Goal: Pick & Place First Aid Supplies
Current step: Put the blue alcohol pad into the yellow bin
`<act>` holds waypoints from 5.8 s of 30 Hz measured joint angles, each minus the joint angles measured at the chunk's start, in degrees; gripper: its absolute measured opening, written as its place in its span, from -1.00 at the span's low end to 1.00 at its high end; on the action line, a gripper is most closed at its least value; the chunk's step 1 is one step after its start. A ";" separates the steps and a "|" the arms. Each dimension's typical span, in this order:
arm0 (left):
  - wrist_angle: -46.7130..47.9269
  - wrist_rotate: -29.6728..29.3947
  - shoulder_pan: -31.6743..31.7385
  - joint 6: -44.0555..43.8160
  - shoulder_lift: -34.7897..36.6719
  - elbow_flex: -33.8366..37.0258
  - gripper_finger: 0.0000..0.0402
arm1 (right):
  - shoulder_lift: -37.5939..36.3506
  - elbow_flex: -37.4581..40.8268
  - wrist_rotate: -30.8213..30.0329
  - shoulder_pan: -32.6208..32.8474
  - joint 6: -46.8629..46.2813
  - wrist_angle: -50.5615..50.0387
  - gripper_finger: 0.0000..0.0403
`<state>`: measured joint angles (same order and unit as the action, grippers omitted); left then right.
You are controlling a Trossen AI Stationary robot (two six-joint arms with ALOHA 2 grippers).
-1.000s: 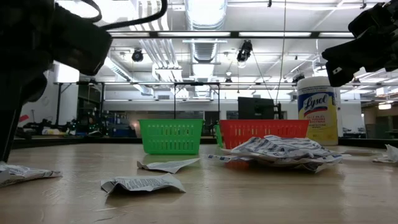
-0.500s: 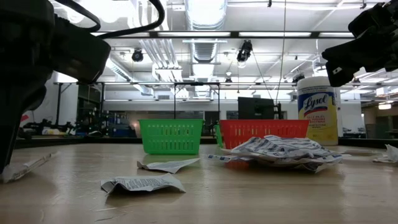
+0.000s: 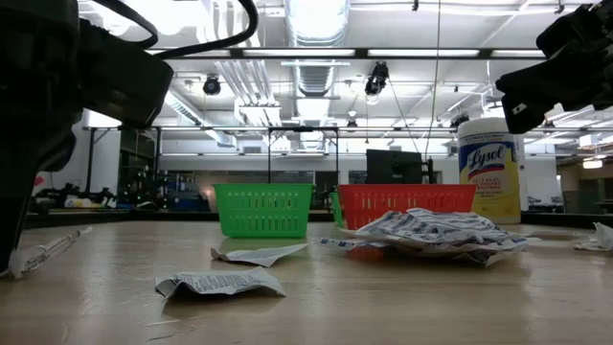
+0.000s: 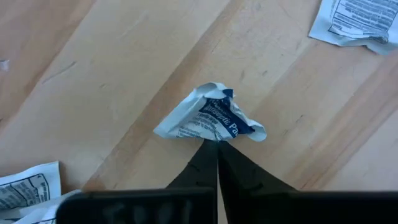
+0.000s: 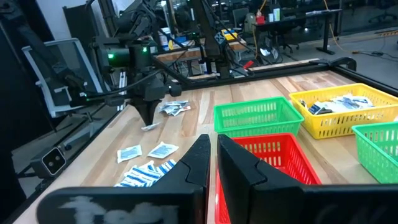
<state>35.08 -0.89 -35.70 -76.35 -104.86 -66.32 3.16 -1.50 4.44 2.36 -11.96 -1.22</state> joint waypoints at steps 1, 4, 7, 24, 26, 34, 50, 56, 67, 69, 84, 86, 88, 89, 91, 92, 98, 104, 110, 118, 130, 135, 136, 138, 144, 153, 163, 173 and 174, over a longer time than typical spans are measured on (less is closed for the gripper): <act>0.02 -0.01 0.00 0.26 0.00 0.00 -0.99 | 0.00 0.01 -0.01 -0.01 0.00 0.00 -0.86; 0.13 0.00 0.00 1.36 0.00 0.00 -0.99 | 0.00 0.00 -0.01 -0.01 0.00 0.01 -0.86; 0.55 0.02 0.00 2.88 0.11 -0.09 -1.00 | 0.00 0.01 -0.01 -0.01 0.00 0.01 -0.86; -1.64 -5.68 -0.20 29.82 6.74 -6.07 -1.00 | 0.02 0.02 -0.01 0.01 0.01 0.01 -0.86; -1.45 -7.74 0.57 31.74 7.20 -7.55 -1.00 | 0.00 0.02 -0.02 0.01 0.01 -0.01 -0.86; 2.35 -14.94 8.25 40.76 8.48 -13.19 -1.00 | 0.00 0.02 -0.01 0.01 -0.01 0.01 -0.86; 9.75 -16.44 36.28 54.38 8.48 -19.91 -1.00 | 0.00 0.00 -0.01 -0.01 -0.01 0.01 -0.86; 13.42 -13.37 46.07 57.99 8.41 -19.55 -1.00 | 0.00 0.02 -0.01 -0.01 -0.01 0.01 -0.86; 15.87 -5.79 61.77 65.97 6.37 -18.38 -1.00 | 0.00 0.00 -0.01 -0.01 -0.01 0.01 -0.86; 15.85 -3.38 63.60 66.29 5.39 -18.31 -1.00 | 0.02 0.00 -0.01 -0.01 0.01 0.01 -0.86; 17.42 2.83 66.12 65.52 -1.62 -19.53 -1.00 | 0.00 0.01 -0.01 -0.01 0.00 0.01 -0.86; 17.58 2.97 66.12 65.50 -2.27 -19.80 -1.00 | 0.00 0.02 -0.01 0.00 0.00 0.01 -0.86; 17.98 3.42 66.12 65.46 -2.63 -19.75 -1.00 | 0.00 0.00 -0.01 0.01 0.01 0.01 -0.86; 18.01 3.48 66.08 65.45 -2.68 -19.74 -1.00 | 0.00 0.00 -0.01 0.01 0.01 0.01 -0.86; 18.05 3.85 66.01 65.45 -2.94 -19.74 -1.00 | 0.02 0.02 -0.01 0.00 0.00 0.01 -0.86; 18.08 4.15 66.01 65.43 -3.12 -19.74 -1.00 | 0.04 0.01 -0.01 -0.01 0.01 0.01 -0.86; 18.00 4.92 65.64 65.58 -3.50 -19.74 -1.00 | 0.02 0.00 -0.01 -0.01 -0.01 0.01 -0.86; 17.25 4.92 65.59 65.61 -3.56 -19.76 -0.98 | 0.02 0.01 -0.01 -0.01 0.00 0.01 -0.86; 17.21 4.92 65.47 65.65 -3.56 -19.74 -0.74 | 0.02 0.01 -0.01 0.00 0.01 0.01 -0.86; 18.57 4.64 65.26 66.30 -2.58 -21.14 -0.37 | 0.02 0.02 -0.01 -0.01 0.01 0.01 -0.86; 20.83 3.21 64.53 67.46 -1.28 -22.44 -0.27 | -0.02 0.00 -0.01 -0.01 -0.01 0.01 -0.86; 18.75 3.30 64.26 68.85 -1.33 -21.42 -0.26 | 0.00 0.01 -0.01 0.01 0.00 0.01 -0.86; 18.50 3.24 64.26 69.07 -1.33 -21.40 -0.25 | 0.00 0.01 -0.01 -0.01 0.01 0.01 -0.86; 17.69 3.22 64.32 69.53 -1.33 -21.40 -0.22 | -0.01 0.00 -0.01 0.01 0.01 0.01 -0.86; 16.53 3.17 64.30 71.69 -1.98 -21.39 0.01 | 0.00 0.02 -0.01 -0.01 0.00 0.01 -0.86; 14.26 3.98 64.32 72.08 -2.29 -17.93 0.37 | 0.00 0.01 -0.01 0.00 0.00 0.01 -0.86; 12.41 7.52 64.30 72.08 -2.23 -16.19 0.41 | 0.00 0.01 -0.01 -0.01 0.00 0.01 -0.86; 9.72 7.43 64.35 75.02 -2.16 -16.81 0.40 | 0.00 0.00 -0.01 -0.01 -0.01 0.01 -0.86; 9.86 7.43 64.30 74.86 -2.11 -16.97 0.40 | 0.00 0.02 -0.01 0.01 0.01 0.01 -0.86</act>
<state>44.94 6.54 28.59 -1.49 -106.97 -83.30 3.16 -1.48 4.43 2.37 -11.95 -1.21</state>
